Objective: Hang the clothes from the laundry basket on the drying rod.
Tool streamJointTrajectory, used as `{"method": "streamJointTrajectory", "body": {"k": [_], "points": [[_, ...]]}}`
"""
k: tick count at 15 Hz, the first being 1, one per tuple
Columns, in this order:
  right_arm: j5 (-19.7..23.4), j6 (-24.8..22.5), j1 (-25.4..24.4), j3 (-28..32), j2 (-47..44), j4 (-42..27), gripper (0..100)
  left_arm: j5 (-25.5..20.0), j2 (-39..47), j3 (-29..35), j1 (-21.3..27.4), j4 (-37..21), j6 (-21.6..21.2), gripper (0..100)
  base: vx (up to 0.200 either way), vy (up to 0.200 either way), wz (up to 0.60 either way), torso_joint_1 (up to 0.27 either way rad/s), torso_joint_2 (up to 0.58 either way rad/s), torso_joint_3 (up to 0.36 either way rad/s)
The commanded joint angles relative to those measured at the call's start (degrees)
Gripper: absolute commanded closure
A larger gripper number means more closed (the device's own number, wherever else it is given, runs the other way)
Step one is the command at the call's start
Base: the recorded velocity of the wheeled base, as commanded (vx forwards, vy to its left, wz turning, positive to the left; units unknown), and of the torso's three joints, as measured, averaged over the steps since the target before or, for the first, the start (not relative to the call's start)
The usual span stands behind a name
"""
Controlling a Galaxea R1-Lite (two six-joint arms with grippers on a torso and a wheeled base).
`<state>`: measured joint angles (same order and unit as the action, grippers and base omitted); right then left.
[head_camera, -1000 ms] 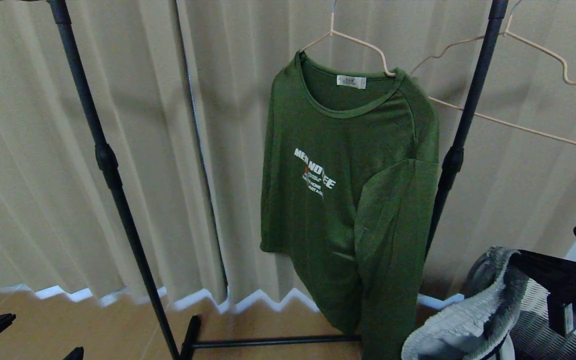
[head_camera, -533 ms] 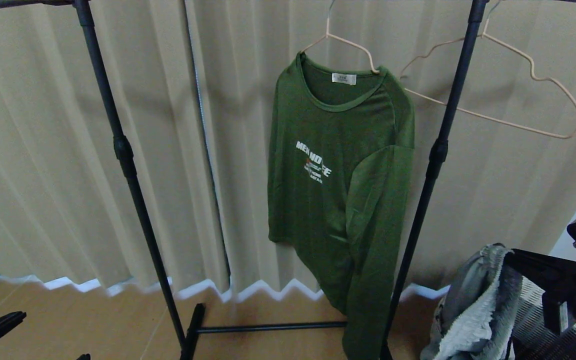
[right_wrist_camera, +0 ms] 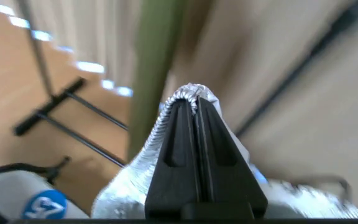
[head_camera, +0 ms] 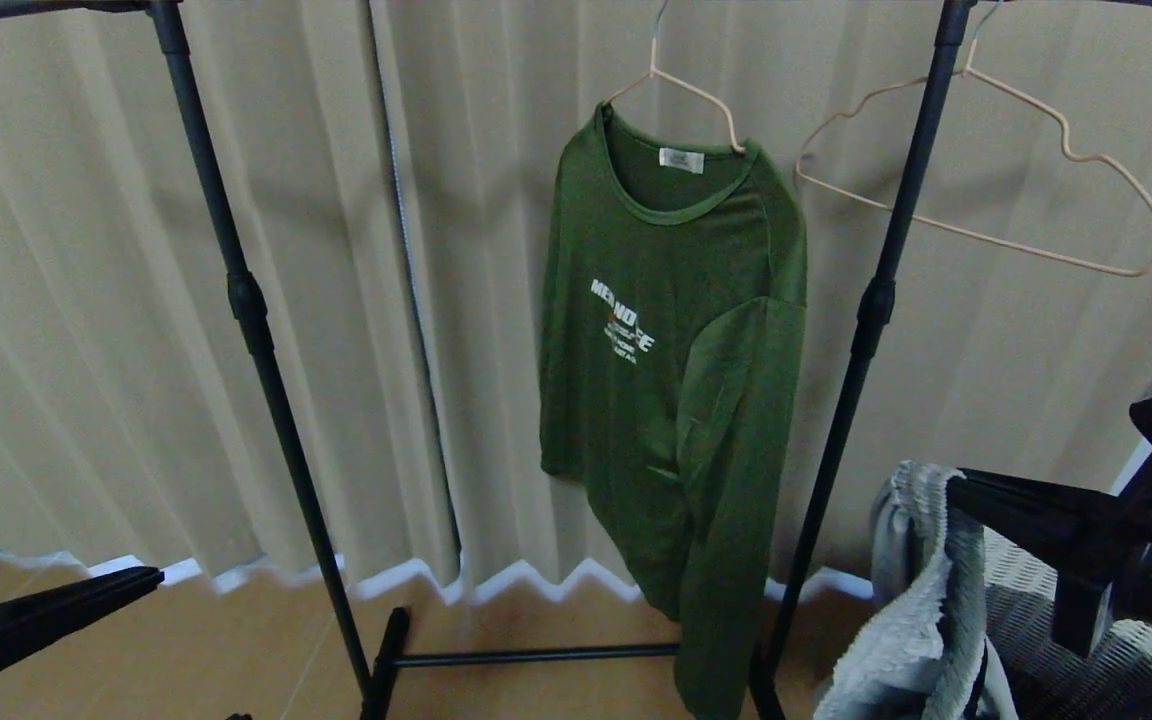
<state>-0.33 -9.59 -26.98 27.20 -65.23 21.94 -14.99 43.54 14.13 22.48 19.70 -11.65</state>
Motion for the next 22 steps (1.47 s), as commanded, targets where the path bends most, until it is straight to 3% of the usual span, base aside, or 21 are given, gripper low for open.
{"method": "streamJointTrajectory", "body": {"k": [1,4,8,9,10,12,16,19,22], "points": [[0.77,0.54,-1.41,1.46,-0.69,0.29,100,0.14,9.54,3.98,3.18,-0.01,0.23,0,0.000,0.000,0.00,0.000,0.00,0.000],[2.79,2.56,-4.05,4.27,-0.77,0.21,100,1.64,18.95,8.55,8.19,-0.01,0.67,0,0.000,0.000,0.00,0.000,0.00,0.000],[4.20,2.83,-5.37,8.22,-2.88,0.29,100,11.22,34.41,16.46,20.50,0.78,5.24,0,0.000,0.000,0.00,0.000,0.00,0.000],[4.28,2.91,-5.54,8.40,-2.97,0.29,100,11.30,34.68,16.63,20.76,0.87,5.50,0,0.000,0.000,0.00,0.000,0.00,0.000],[5.43,4.58,-8.09,10.51,-3.41,0.29,100,12.89,40.65,20.32,25.68,2.71,11.13,0,0.000,0.000,0.00,0.000,0.00,0.000],[5.60,5.99,-12.13,12.62,-3.67,0.29,100,14.99,47.95,24.19,29.64,5.26,17.37,0,0.000,0.000,0.00,0.000,0.00,0.000],[5.60,8.45,-15.21,16.13,-4.47,0.38,100,15.87,54.28,25.77,34.39,8.95,24.05,0,0.000,0.000,0.00,0.000,0.00,0.000],[5.69,9.86,-16.44,16.75,-3.94,0.38,100,16.49,57.09,25.77,34.56,11.85,25.98,0,0.000,0.000,0.00,0.000,0.00,0.000],[9.12,9.95,-17.85,16.75,-1.65,0.38,100,20.97,60.87,26.83,34.39,12.12,28.79,0,0.000,0.000,0.00,0.000,0.00,0.000]]}}
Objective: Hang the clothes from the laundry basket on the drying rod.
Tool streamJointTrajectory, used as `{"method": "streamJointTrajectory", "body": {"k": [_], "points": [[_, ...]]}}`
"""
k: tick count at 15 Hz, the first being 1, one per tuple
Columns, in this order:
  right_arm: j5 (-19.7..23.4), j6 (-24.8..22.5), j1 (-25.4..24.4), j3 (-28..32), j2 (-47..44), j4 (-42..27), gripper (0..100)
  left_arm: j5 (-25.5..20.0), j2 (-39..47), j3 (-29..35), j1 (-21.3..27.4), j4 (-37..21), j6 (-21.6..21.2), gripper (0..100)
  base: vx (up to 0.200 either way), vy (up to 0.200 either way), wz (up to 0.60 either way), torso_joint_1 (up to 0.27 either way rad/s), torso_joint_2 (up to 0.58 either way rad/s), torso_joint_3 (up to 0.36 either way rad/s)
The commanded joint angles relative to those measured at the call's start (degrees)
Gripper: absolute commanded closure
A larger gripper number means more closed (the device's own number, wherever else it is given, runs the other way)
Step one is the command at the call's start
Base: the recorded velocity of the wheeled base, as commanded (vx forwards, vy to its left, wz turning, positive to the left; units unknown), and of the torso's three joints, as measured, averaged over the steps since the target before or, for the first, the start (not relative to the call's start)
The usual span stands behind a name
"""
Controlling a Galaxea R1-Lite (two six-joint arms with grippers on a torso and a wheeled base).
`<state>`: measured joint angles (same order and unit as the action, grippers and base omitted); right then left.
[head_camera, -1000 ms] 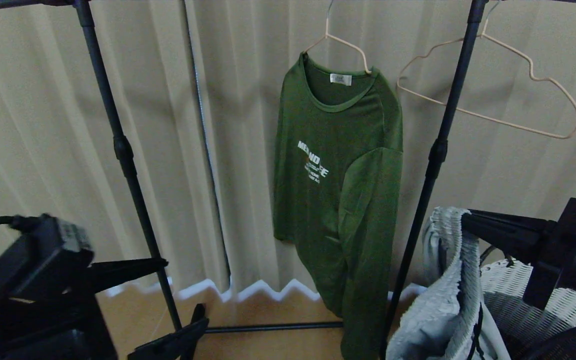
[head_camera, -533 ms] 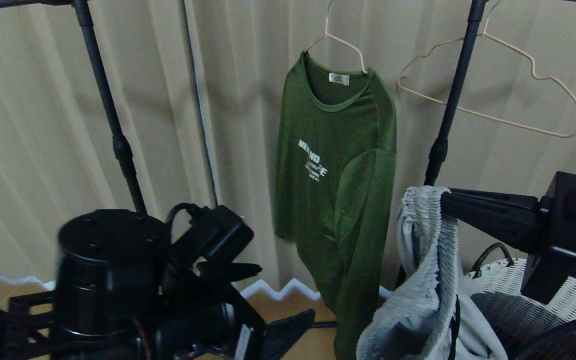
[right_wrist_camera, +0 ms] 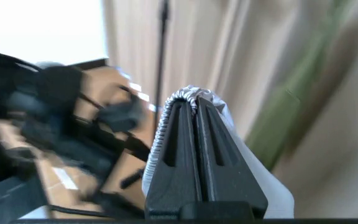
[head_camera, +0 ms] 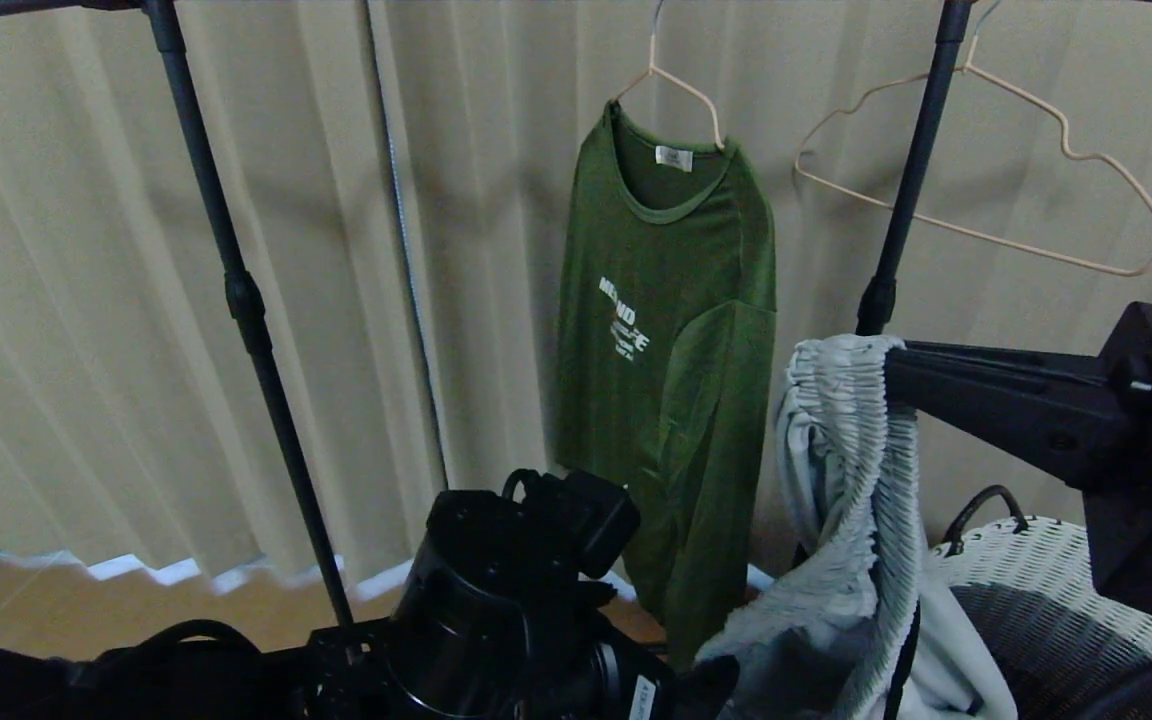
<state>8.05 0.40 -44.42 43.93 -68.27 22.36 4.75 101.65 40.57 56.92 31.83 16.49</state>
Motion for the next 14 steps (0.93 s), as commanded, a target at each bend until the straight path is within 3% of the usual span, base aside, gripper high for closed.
{"method": "streamJointTrajectory", "body": {"k": [1,5,6,10,14], "points": [[0.83,-0.05,-0.40,0.01,1.91,-0.03,100,2.36,3.12,0.04,-0.14,-0.19,0.91,0,0.000,0.000,0.00,0.000,0.00,0.000],[0.92,-0.05,-0.31,0.54,2.61,-0.12,100,2.80,3.03,-1.20,0.04,-0.19,0.91,0,0.000,0.000,0.00,0.000,0.00,0.000],[0.83,-0.05,-0.31,0.71,2.70,-0.12,100,2.80,3.03,-1.28,0.04,-0.19,0.91,100,0.000,0.000,0.00,0.000,0.00,0.000],[0.83,-0.14,-0.14,0.54,3.23,-0.56,100,3.33,1.54,-3.48,1.18,0.43,0.64,100,0.000,0.000,0.00,0.000,0.00,0.000],[0.83,-0.14,1.00,0.54,2.70,-0.65,100,6.94,-5.67,-13.59,1.97,9.04,0.56,100,0.000,0.000,0.00,0.000,0.00,0.000]]}}
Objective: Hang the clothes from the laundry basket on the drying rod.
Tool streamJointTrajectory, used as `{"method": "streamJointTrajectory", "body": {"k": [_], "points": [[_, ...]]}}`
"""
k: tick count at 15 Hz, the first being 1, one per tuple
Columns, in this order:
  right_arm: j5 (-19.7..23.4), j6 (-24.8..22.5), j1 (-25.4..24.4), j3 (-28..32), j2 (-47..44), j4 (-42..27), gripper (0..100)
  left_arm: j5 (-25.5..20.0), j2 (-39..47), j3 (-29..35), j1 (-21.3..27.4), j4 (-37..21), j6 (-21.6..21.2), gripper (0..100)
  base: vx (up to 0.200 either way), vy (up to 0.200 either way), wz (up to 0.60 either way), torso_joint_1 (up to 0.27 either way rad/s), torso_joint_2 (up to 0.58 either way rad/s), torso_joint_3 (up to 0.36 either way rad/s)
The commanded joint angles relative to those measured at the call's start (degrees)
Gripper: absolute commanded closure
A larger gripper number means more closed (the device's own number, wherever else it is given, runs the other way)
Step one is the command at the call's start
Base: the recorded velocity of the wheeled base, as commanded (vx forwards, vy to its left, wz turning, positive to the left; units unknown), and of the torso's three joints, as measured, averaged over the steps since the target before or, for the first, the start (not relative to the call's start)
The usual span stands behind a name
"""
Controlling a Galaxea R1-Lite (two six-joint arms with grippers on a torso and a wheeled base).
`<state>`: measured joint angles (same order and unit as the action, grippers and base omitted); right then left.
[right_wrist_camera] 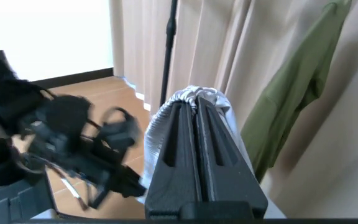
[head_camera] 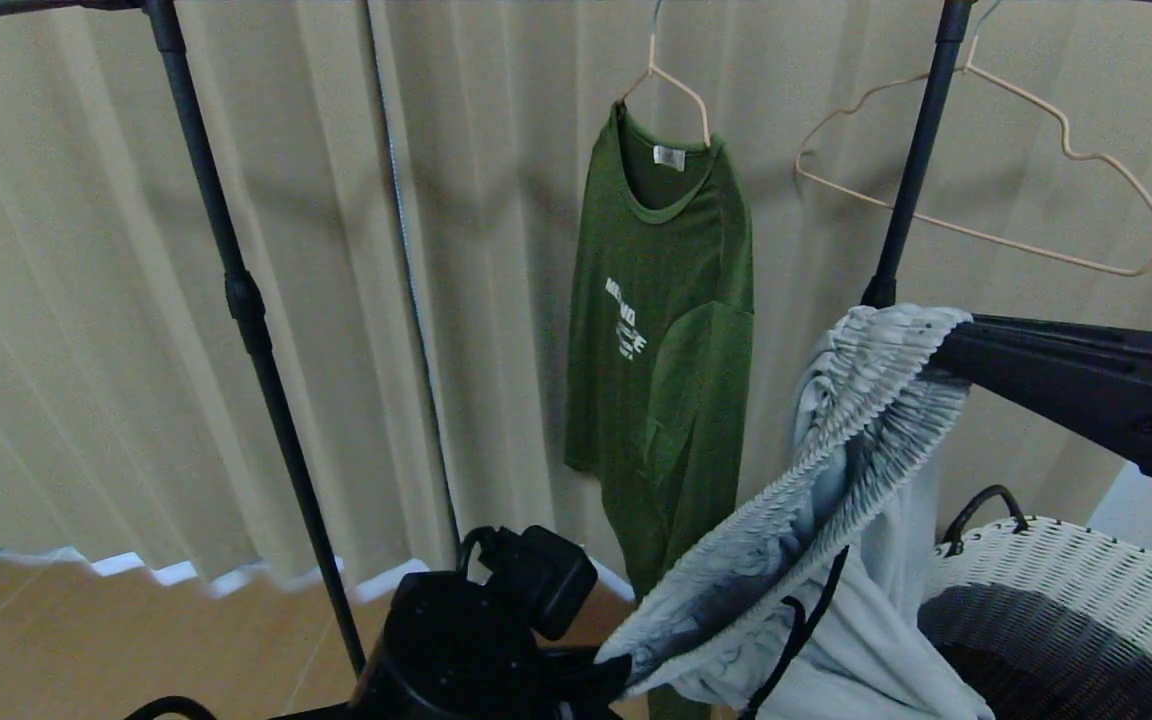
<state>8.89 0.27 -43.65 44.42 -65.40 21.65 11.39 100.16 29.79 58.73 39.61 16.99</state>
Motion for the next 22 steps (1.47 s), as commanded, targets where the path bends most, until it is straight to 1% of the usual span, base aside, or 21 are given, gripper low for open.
{"method": "streamJointTrajectory", "body": {"k": [1,2,3,4,5,6,8,9,10,11,13,16,18,20,22], "points": [[-0.01,0.00,0.24,0.05,-0.25,0.06,100,0.30,-7.08,-3.69,-0.29,1.53,0.06,100,0.000,0.000,0.00,0.000,0.00,0.000],[-0.19,0.00,0.68,-0.04,-1.04,0.15,100,0.30,-13.06,-3.69,-2.57,0.73,-0.56,100,0.000,0.000,0.00,0.000,0.00,0.000],[-0.19,0.00,1.55,-0.13,-1.31,0.06,100,0.13,-17.36,-3.16,-5.38,-1.20,-2.32,100,0.000,0.000,0.00,0.000,0.00,0.000],[-0.19,0.00,1.99,-0.04,-1.92,0.06,100,0.04,-21.58,-2.20,-8.99,-4.45,-4.95,100,0.000,0.000,0.00,0.000,0.00,0.000],[-0.19,0.00,2.52,-0.04,-2.54,0.32,100,-0.14,-23.96,-1.23,-11.54,-7.00,-6.36,100,0.000,0.000,0.00,0.000,0.00,0.000],[-0.19,-0.09,3.49,-0.04,-3.50,0.50,100,-0.22,-27.03,0.88,-14.70,-10.95,-7.33,100,0.000,0.000,0.00,0.000,0.00,0.000],[-0.27,-0.09,4.37,0.31,-5.00,0.59,100,-0.22,-31.52,5.80,-18.48,-17.02,-7.94,100,0.000,0.000,0.00,0.000,0.00,0.000],[-0.27,-0.18,4.63,0.67,-5.17,0.59,100,-0.31,-33.36,8.53,-19.89,-19.66,-9.26,100,0.000,0.000,0.00,0.000,0.00,0.000],[-0.27,-0.36,4.72,1.46,-5.09,0.59,100,-0.31,-34.15,11.16,-21.47,-21.15,-11.63,100,0.000,0.000,0.00,0.000,0.00,0.000],[-0.36,-0.36,4.98,2.42,-5.00,0.59,100,-0.22,-34.06,13.10,-22.79,-21.15,-14.36,100,0.000,0.000,0.00,0.000,0.00,0.000],[-0.27,-0.36,8.06,4.53,-5.26,0.59,100,-0.31,-32.75,17.93,-24.02,-21.15,-19.10,100,0.000,0.000,0.00,0.000,0.00,0.000],[-0.10,-0.36,11.84,7.08,-6.58,0.59,100,-0.31,-29.14,24.61,-24.02,-20.89,-21.92,100,0.000,0.000,0.00,0.000,0.00,0.000],[-0.19,-0.27,12.37,9.98,-7.63,0.59,100,-0.31,-27.56,28.65,-24.02,-20.97,-23.59,100,0.000,0.000,0.00,0.000,0.00,0.000],[-0.10,-0.27,12.37,12.00,-8.60,0.59,100,-0.31,-27.12,30.85,-24.02,-20.97,-25.61,100,0.000,0.000,0.00,0.000,0.00,0.000],[-0.10,-0.27,12.37,12.88,-9.04,0.59,100,-0.31,-26.86,31.91,-24.02,-21.15,-25.78,100,0.000,0.000,0.00,0.000,0.00,0.000]]}}
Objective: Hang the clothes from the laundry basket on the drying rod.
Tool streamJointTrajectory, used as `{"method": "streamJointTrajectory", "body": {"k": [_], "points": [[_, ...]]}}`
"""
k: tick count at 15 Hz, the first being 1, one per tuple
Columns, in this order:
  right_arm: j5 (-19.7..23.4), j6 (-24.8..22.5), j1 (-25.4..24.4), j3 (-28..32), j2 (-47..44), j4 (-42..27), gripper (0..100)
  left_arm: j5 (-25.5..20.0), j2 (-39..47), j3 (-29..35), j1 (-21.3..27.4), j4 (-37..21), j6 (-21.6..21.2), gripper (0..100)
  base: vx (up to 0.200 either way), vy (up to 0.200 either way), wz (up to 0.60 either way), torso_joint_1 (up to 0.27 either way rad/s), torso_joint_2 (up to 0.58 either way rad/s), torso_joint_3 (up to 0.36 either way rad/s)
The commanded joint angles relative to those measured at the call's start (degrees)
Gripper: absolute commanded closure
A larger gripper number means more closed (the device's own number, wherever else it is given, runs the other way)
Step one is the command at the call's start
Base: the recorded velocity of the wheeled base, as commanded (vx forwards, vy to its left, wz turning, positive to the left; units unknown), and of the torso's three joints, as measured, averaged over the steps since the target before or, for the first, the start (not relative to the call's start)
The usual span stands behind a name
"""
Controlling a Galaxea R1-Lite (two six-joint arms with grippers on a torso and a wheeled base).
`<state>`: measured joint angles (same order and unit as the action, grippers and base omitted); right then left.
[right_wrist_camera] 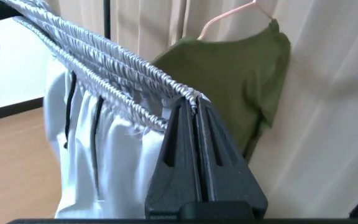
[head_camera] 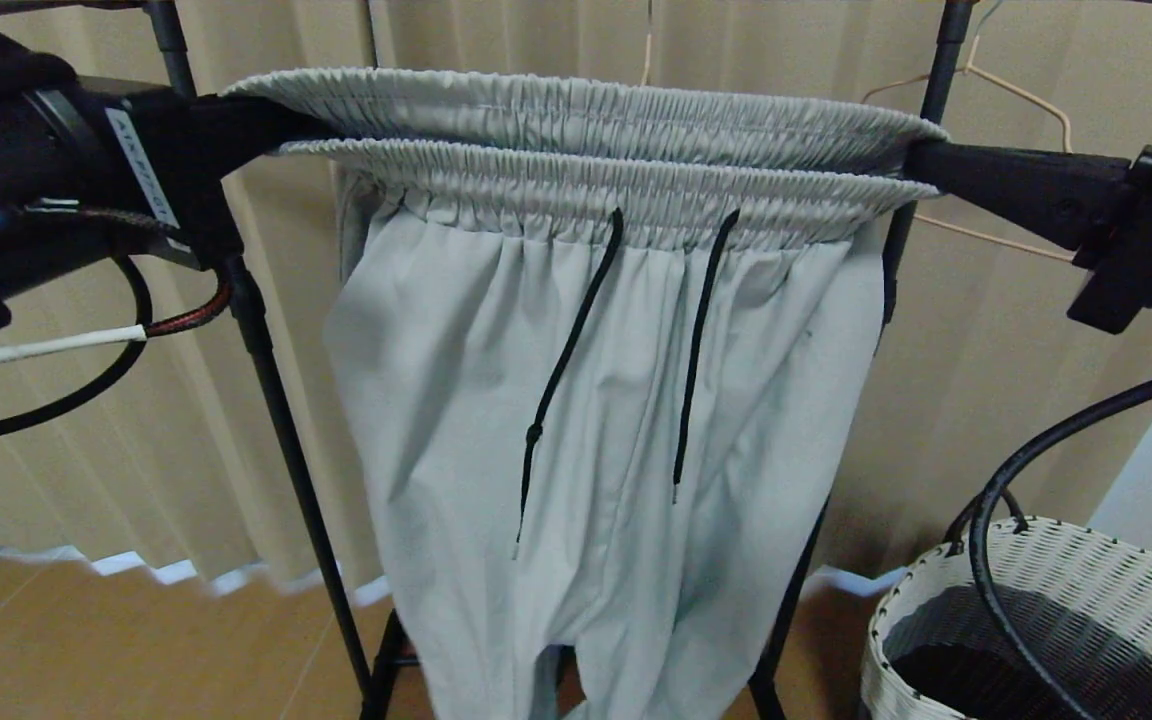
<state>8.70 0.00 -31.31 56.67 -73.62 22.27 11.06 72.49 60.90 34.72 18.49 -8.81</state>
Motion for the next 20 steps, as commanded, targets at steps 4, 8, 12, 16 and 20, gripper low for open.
{"method": "streamJointTrajectory", "body": {"k": [4,8,12,16,20], "points": [[-0.09,0.00,0.02,-1.83,-0.47,-0.04,100,0.11,0.90,-6.41,0.09,-0.04,0.02,100,0.000,0.000,0.00,0.000,0.00,0.000],[-0.18,-0.09,0.02,-3.41,-0.30,0.05,100,0.11,0.90,-8.70,0.44,0.14,0.11,100,0.000,0.000,0.00,0.000,0.00,0.000],[-0.27,-0.18,0.28,-3.32,-0.47,0.05,100,0.11,1.43,-8.43,0.44,0.23,0.11,100,0.000,0.000,0.00,0.000,0.00,0.000],[-0.18,-1.67,2.83,-2.53,-0.74,0.23,100,0.02,2.22,-5.62,0.53,0.40,0.11,100,0.000,0.000,0.00,0.000,0.00,0.000],[-0.27,-1.76,3.80,-0.78,-4.16,4.53,100,0.19,4.86,-1.49,2.02,2.25,0.55,100,0.000,0.000,0.00,0.000,0.00,0.000]]}}
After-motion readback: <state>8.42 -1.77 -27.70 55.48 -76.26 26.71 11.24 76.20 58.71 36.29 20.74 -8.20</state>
